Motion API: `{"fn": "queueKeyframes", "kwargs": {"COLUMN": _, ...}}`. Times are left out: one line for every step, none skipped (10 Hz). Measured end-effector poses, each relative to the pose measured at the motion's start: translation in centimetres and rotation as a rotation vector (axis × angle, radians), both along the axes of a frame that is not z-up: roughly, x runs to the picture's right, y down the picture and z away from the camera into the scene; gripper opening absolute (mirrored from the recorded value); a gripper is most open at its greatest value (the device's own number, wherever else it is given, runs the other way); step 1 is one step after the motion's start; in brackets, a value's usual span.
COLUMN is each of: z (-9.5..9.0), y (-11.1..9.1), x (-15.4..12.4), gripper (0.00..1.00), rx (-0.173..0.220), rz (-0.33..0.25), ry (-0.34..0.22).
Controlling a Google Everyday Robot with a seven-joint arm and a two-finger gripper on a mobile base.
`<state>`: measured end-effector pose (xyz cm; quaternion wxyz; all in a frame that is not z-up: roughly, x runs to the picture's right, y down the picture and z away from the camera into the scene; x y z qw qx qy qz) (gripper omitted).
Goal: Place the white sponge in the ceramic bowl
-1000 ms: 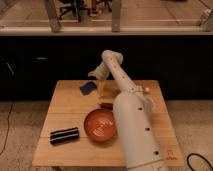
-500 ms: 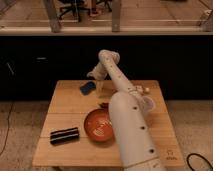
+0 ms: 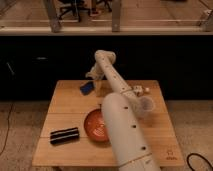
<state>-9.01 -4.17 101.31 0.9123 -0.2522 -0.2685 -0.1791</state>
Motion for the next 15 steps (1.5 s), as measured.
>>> {"fn": "queueKeyframes", "kwargs": {"z": 0.29, "y": 0.06, "x": -0.27, "gripper": 0.80, "rx": 0.001, "rz": -0.012, "ry": 0.010}}
{"fn": "queueKeyframes", "kwargs": {"z": 0.46, "y": 0.12, "x": -0.42, "gripper": 0.80, "rx": 0.001, "rz": -0.021, "ry": 0.017}}
{"fn": "queueKeyframes", "kwargs": {"z": 0.66, "y": 0.19, "x": -0.40, "gripper": 0.80, "rx": 0.000, "rz": -0.027, "ry": 0.025}}
{"fn": "queueKeyframes", "kwargs": {"z": 0.81, "y": 0.24, "x": -0.34, "gripper": 0.80, "rx": -0.001, "rz": -0.032, "ry": 0.032}}
{"fn": "queueKeyframes", "kwargs": {"z": 1.00, "y": 0.33, "x": -0.29, "gripper": 0.80, "rx": -0.004, "rz": -0.040, "ry": 0.040}}
{"fn": "queueKeyframes", "kwargs": {"z": 1.12, "y": 0.43, "x": -0.37, "gripper": 0.80, "rx": -0.007, "rz": -0.047, "ry": 0.044}}
{"fn": "queueKeyframes", "kwargs": {"z": 1.22, "y": 0.56, "x": -0.59, "gripper": 0.80, "rx": -0.010, "rz": -0.053, "ry": 0.046}}
{"fn": "queueKeyframes", "kwargs": {"z": 1.21, "y": 0.56, "x": -0.74, "gripper": 0.80, "rx": -0.010, "rz": -0.054, "ry": 0.045}}
{"fn": "queueKeyframes", "kwargs": {"z": 1.22, "y": 0.55, "x": -0.51, "gripper": 0.80, "rx": -0.011, "rz": -0.053, "ry": 0.047}}
{"fn": "queueKeyframes", "kwargs": {"z": 1.23, "y": 0.53, "x": -0.38, "gripper": 0.80, "rx": -0.011, "rz": -0.051, "ry": 0.048}}
{"fn": "queueKeyframes", "kwargs": {"z": 1.22, "y": 0.56, "x": -0.50, "gripper": 0.80, "rx": -0.011, "rz": -0.053, "ry": 0.047}}
{"fn": "queueKeyframes", "kwargs": {"z": 1.21, "y": 0.59, "x": -0.71, "gripper": 0.80, "rx": -0.011, "rz": -0.055, "ry": 0.045}}
{"fn": "queueKeyframes", "kwargs": {"z": 1.21, "y": 0.58, "x": -0.67, "gripper": 0.80, "rx": -0.011, "rz": -0.054, "ry": 0.045}}
{"fn": "queueKeyframes", "kwargs": {"z": 1.22, "y": 0.59, "x": -0.64, "gripper": 0.80, "rx": -0.011, "rz": -0.054, "ry": 0.046}}
{"fn": "queueKeyframes", "kwargs": {"z": 1.24, "y": 0.58, "x": -0.47, "gripper": 0.80, "rx": -0.008, "rz": -0.069, "ry": 0.060}}
